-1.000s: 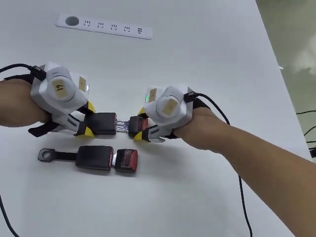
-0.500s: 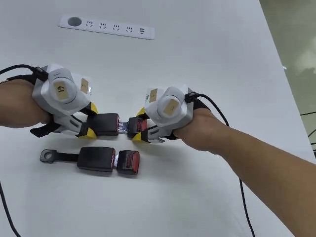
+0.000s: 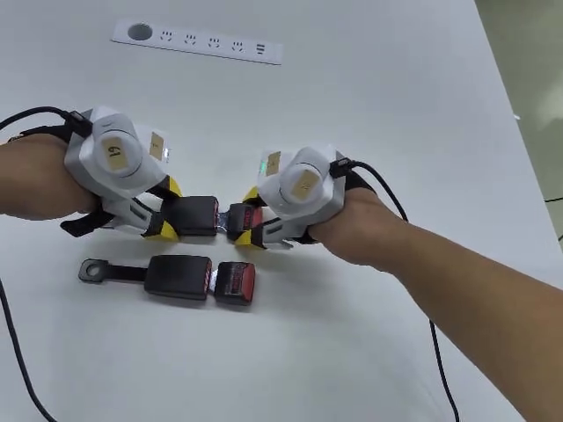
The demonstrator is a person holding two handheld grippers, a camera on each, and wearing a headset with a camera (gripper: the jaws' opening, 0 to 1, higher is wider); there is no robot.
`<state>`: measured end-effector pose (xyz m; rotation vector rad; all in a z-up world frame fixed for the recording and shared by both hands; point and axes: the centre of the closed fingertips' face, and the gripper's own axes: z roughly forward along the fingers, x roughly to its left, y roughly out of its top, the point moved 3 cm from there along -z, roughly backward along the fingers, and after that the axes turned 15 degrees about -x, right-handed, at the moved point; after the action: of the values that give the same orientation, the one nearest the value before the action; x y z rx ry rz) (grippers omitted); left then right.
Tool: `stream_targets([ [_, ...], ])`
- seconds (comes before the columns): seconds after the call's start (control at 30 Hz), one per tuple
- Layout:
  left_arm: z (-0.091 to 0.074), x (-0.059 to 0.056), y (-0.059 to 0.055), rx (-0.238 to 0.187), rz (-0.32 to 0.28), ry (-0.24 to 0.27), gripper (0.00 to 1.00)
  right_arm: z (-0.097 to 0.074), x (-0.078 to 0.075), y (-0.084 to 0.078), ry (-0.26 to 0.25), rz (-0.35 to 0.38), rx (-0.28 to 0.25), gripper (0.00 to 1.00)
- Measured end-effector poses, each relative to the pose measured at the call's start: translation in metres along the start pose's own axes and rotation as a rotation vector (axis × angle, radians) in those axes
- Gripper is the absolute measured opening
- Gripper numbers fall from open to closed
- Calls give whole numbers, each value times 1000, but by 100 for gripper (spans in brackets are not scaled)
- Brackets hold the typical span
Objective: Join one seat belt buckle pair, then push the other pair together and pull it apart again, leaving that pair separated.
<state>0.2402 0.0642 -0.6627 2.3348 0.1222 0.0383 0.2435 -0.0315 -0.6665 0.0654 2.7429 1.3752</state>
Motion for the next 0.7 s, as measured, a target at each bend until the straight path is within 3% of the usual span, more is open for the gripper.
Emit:
stream_targets([
  [0.3,2,5,-7,2,3,-2,30,0,2,5,1,3,0,30],
  [0.57,1,-1,1,3,4,-2,30,2,0,2,4,2,10,30],
  [0.7,2,5,-6,4,2,0,31,3,0,1,1,2,13,30],
])
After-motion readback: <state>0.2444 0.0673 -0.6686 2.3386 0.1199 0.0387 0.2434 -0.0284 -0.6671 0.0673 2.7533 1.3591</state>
